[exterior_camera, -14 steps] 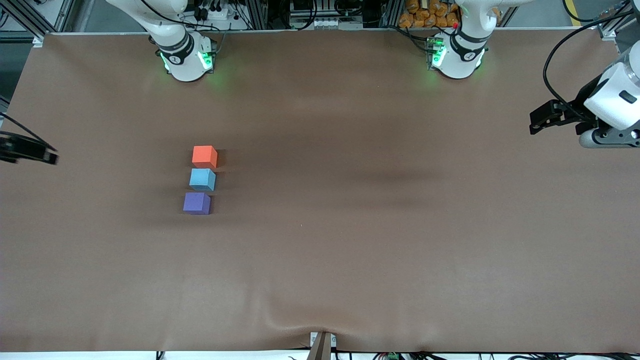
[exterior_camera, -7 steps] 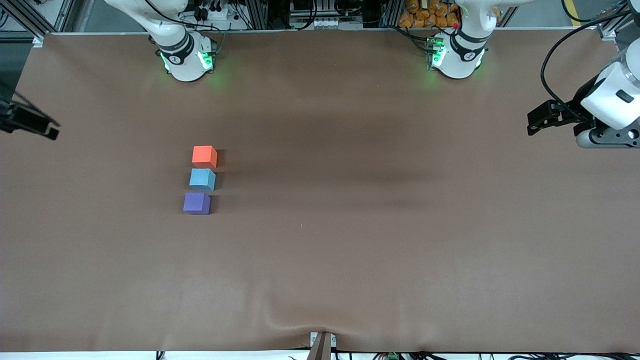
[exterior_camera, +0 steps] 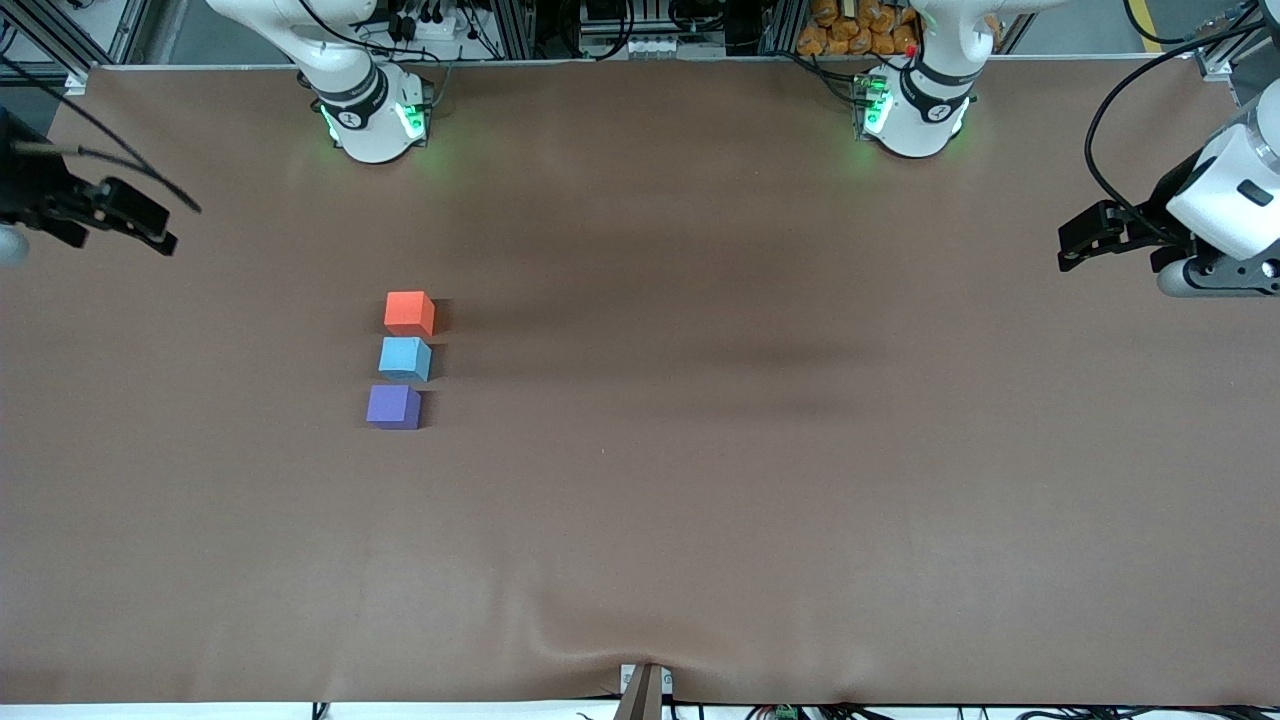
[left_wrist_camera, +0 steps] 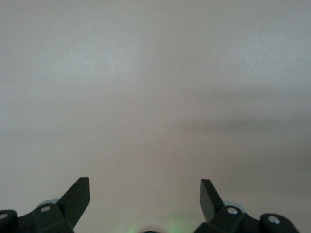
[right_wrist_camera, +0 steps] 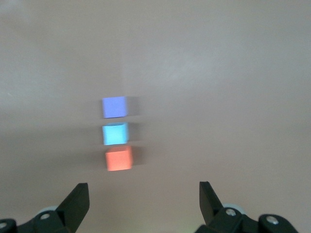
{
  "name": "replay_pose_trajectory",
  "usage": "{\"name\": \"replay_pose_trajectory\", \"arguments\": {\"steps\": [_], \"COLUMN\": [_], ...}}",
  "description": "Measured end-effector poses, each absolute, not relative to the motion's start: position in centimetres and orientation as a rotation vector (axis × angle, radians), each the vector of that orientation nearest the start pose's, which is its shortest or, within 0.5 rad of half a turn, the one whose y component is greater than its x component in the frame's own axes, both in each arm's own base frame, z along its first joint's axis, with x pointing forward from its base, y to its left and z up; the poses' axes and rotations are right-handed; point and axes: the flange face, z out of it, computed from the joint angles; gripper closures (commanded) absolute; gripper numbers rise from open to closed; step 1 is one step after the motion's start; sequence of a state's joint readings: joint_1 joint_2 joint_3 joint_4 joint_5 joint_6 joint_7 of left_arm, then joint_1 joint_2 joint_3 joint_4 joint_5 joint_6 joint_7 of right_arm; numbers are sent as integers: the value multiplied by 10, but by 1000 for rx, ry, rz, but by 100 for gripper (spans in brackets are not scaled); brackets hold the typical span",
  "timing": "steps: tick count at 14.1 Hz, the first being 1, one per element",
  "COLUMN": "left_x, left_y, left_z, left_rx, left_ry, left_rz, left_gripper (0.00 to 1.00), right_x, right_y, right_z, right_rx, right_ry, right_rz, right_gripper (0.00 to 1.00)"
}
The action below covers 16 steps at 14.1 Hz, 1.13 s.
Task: Place blue block between orange and purple blocks
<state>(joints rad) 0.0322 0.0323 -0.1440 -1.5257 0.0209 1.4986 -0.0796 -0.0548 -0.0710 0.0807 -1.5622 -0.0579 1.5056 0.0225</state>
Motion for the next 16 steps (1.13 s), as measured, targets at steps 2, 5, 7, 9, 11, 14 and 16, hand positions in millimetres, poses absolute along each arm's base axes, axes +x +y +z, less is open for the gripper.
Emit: {"name": "replay_pose_trajectory", "arguments": {"steps": [2,5,7,9,11,14,16], "left_x": [554,554,554,554,555,556,555], "left_y": [-58,-59,-60,-56,-48,-45,-46], "left_z": [622,622,622,622,621,621,621], "left_rx": [-3118,-3118,-3118,-3118,-3119,-3119,-3119], "left_ry": [49,52,53,41,18,12,13], "left_rz": [89,89,89,90,92,92,92], "left_gripper": [0,0,0,0,0,0,0], "right_x": [525,532,542,548,550,550,550], "right_y": [-3,-10,-10,-10,-11,-13,-11], "right_z": [673,678,677,675,674,675,675], "right_rx": [-3234,-3232,-3230,-3214,-3169,-3154,-3153], "right_ry": [-162,-200,-201,-179,-96,-76,-81], "right_rz": [-56,-45,-49,-48,-52,-55,-54], "right_gripper": [0,0,0,0,0,0,0]}}
